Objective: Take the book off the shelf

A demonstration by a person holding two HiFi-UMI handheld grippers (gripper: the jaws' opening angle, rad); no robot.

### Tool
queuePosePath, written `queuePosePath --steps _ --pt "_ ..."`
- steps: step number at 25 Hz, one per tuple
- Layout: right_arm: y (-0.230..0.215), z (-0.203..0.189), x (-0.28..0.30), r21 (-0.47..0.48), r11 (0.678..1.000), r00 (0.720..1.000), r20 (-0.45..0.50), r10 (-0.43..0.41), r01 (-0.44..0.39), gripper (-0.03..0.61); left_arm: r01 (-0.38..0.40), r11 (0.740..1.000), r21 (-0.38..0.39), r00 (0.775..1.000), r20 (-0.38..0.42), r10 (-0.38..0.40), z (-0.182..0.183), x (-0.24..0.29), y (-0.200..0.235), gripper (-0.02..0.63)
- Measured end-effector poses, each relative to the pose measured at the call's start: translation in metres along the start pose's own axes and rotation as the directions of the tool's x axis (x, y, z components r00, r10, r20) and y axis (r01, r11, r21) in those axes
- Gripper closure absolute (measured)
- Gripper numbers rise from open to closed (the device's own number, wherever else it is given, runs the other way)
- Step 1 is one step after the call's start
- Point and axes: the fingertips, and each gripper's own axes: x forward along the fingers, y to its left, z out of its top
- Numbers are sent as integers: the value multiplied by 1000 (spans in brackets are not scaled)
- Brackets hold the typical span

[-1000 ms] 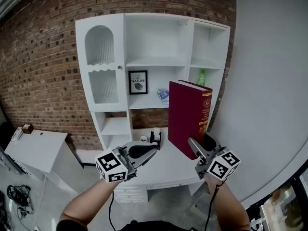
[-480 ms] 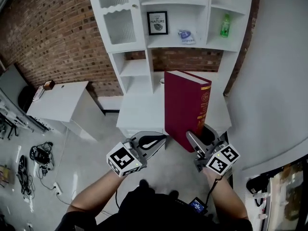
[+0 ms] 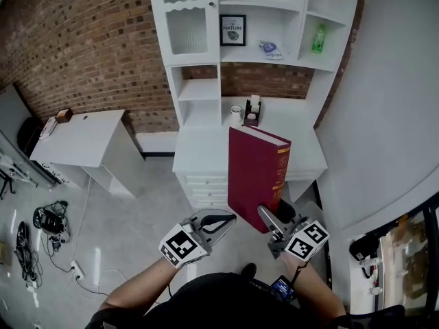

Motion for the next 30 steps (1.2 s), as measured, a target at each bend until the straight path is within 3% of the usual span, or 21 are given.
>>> queuePosePath --steps 12,16,24,30 --pt "130 -111 -11 138 986 994 -55 -92 99 344 89 989 -114 996 8 -89 -55 -141 -56 606" --pt "155 -138 -23 181 976 991 -82 -103 116 344 85 988 -129 996 1 -86 -71 -159 -67 606" --pt "171 -177 -41 270 949 984 -115 -133 160 344 76 952 -297 997 9 -77 -99 -169 -88 606" --pt "178 -182 -43 282 947 986 -114 -125 153 344 73 956 -286 997 4 -75 -100 -167 -89 606"
